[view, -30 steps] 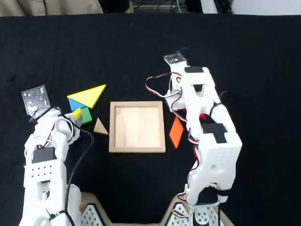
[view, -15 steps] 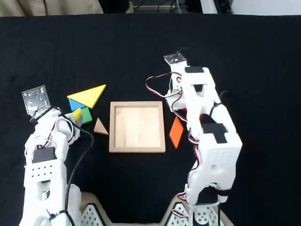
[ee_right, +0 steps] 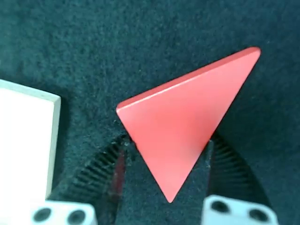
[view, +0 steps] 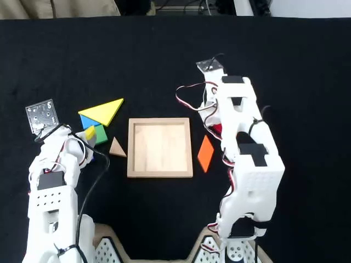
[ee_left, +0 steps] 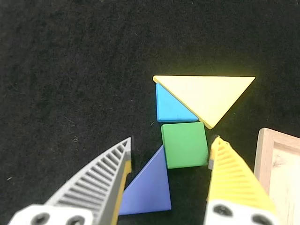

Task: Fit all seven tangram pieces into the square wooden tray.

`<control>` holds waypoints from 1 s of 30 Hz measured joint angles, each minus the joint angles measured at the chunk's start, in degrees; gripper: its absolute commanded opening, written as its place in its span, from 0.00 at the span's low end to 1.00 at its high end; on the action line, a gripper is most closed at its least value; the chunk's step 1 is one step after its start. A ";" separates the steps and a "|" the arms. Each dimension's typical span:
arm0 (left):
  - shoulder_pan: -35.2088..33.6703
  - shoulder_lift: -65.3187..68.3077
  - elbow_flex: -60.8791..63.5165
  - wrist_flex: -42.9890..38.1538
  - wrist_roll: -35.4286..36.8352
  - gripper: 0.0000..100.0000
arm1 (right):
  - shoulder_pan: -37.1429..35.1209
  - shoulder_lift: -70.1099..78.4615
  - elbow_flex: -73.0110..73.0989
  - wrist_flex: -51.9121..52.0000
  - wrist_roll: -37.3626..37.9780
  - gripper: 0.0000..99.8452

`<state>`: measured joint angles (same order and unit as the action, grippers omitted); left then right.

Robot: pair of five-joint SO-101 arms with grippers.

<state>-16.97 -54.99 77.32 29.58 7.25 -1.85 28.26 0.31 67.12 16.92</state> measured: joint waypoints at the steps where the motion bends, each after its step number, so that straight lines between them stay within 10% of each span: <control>1: 0.00 -0.18 0.00 0.00 0.00 0.26 | -0.26 0.09 -0.18 0.88 -0.09 0.44; 30: 0.00 -0.35 0.35 0.00 0.00 0.26 | -3.16 13.63 -19.25 7.74 -15.47 0.39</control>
<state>-16.97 -55.34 77.67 29.58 7.25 -5.01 41.89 -18.95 74.86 1.45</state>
